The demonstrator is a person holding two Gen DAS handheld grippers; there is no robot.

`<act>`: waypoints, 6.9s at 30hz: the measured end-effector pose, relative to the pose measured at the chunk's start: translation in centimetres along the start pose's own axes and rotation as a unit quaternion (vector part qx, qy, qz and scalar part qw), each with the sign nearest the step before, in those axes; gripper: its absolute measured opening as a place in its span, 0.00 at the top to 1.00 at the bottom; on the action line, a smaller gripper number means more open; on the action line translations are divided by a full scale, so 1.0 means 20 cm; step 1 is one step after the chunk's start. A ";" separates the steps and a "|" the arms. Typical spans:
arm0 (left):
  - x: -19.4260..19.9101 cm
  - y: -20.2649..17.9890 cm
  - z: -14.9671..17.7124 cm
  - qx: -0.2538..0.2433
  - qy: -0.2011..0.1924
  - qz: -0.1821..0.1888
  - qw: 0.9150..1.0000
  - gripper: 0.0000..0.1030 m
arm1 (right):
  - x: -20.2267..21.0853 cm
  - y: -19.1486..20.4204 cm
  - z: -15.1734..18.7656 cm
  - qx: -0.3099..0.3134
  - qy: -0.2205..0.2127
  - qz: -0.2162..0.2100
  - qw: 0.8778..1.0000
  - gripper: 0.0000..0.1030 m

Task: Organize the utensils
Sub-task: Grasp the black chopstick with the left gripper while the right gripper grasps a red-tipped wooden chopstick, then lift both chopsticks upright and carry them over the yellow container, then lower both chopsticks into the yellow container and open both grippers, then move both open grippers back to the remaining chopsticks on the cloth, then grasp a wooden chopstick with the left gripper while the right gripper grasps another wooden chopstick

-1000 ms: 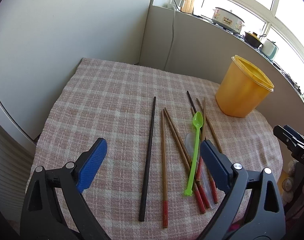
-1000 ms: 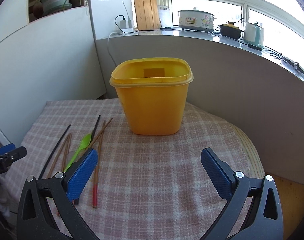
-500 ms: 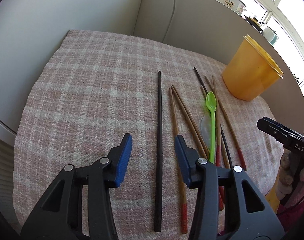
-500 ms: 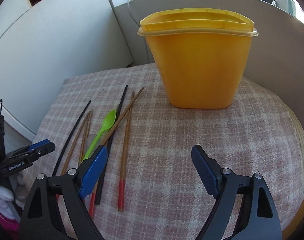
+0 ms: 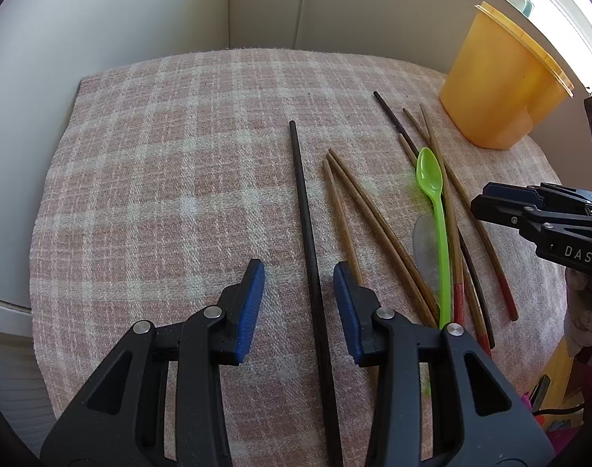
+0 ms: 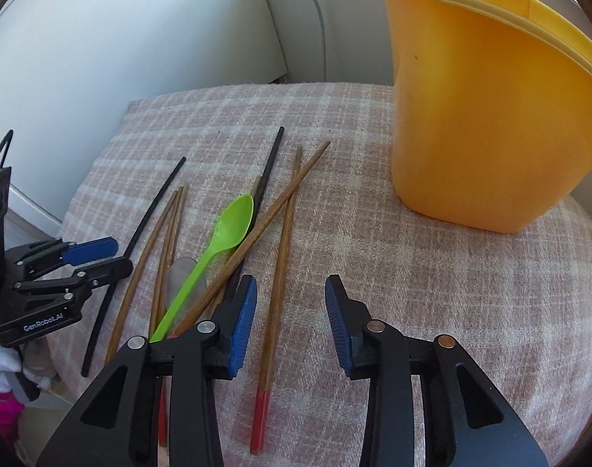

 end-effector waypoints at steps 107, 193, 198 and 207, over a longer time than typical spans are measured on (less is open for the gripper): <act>1.64 0.01 -0.86 -0.066 -0.298 0.199 0.931 0.97 | 1.24 -0.42 -0.28 -0.058 -0.307 0.008 0.950 0.95; 0.41 0.45 -0.19 -0.014 0.018 0.068 0.997 0.85 | -0.06 -0.08 -0.14 -0.168 -0.022 -0.099 0.981 0.78; 0.36 0.45 -0.23 -0.009 0.017 0.073 0.997 0.88 | -0.08 -0.07 -0.14 -0.176 -0.021 -0.096 0.979 0.78; 0.33 0.50 -0.24 0.003 0.008 0.092 0.996 0.90 | -0.16 -0.05 -0.16 -0.189 -0.013 -0.074 0.979 0.83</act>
Point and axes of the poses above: each gripper's, at about its wrist camera, not at the fingertips, and x roughly against the way its jaws point, y to its left, z to its underside, the point moved 4 cm from there along -x, roughly the way its jaws point, and after that the axes turned 6 degrees about y, right-handed, at the moved point
